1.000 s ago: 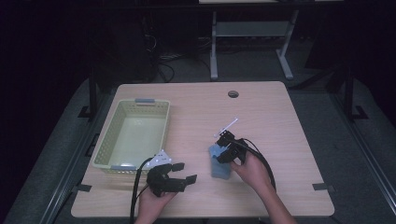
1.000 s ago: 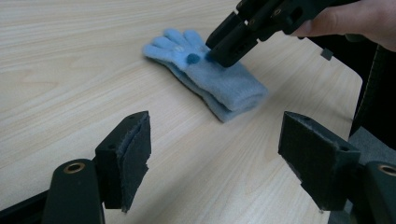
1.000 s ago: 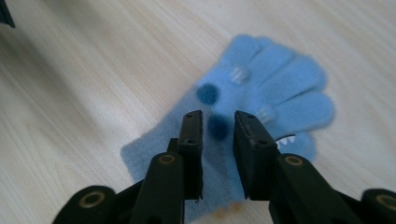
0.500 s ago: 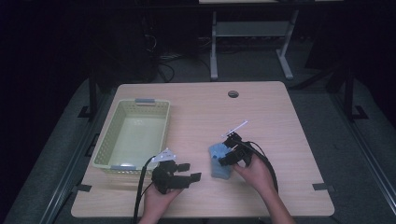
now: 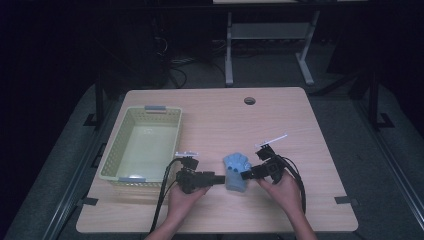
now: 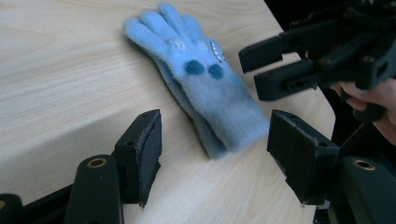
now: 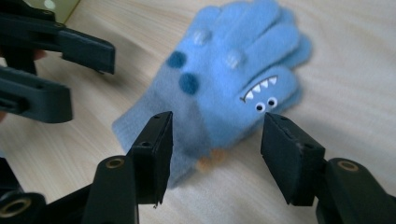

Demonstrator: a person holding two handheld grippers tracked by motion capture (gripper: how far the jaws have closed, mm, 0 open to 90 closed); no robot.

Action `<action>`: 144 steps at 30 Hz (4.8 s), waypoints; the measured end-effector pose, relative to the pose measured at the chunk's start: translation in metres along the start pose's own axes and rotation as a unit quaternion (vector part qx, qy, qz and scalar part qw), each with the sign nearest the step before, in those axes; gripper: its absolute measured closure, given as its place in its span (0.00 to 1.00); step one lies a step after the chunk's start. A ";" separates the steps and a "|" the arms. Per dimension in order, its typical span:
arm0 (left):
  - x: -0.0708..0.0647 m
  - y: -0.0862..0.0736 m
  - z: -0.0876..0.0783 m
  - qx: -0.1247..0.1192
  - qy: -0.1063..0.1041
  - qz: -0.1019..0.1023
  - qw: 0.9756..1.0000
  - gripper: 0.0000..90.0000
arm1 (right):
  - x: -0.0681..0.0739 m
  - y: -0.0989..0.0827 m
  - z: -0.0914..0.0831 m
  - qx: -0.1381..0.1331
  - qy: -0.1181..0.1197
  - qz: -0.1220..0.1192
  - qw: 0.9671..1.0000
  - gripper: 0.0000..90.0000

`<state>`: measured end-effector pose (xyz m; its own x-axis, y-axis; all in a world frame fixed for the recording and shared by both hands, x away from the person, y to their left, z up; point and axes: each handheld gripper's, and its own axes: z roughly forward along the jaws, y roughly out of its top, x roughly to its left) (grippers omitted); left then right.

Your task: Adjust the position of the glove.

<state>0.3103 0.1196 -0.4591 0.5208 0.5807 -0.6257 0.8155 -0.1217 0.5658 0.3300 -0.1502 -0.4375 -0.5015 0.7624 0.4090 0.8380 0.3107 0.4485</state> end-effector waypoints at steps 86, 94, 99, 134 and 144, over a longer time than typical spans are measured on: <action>-0.015 0.041 -0.043 -0.032 -0.045 0.009 0.998 0.76 | 0.054 0.031 -0.021 -0.098 0.104 0.006 0.990 0.78; -0.010 0.050 -0.059 -0.039 -0.040 0.011 0.998 0.76 | 0.061 0.046 -0.018 -0.100 0.112 -0.001 0.989 0.78; -0.008 0.053 -0.071 -0.043 -0.034 0.014 0.998 0.76 | 0.070 0.055 -0.016 -0.102 0.115 -0.009 0.988 0.78; 0.021 0.070 -0.140 -0.067 -0.003 0.024 0.997 0.76 | 0.120 0.111 0.012 -0.107 0.144 -0.039 0.983 0.78; 0.029 0.069 -0.160 -0.074 0.005 0.018 0.997 0.76 | 0.138 0.123 0.021 -0.108 0.147 -0.049 0.982 0.78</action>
<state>0.3417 0.2570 -0.3521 0.5465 0.5865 -0.5978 0.7494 -0.0237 0.6617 0.3684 0.0054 -0.3429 -0.6451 0.5282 0.5522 0.7327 0.2224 0.6432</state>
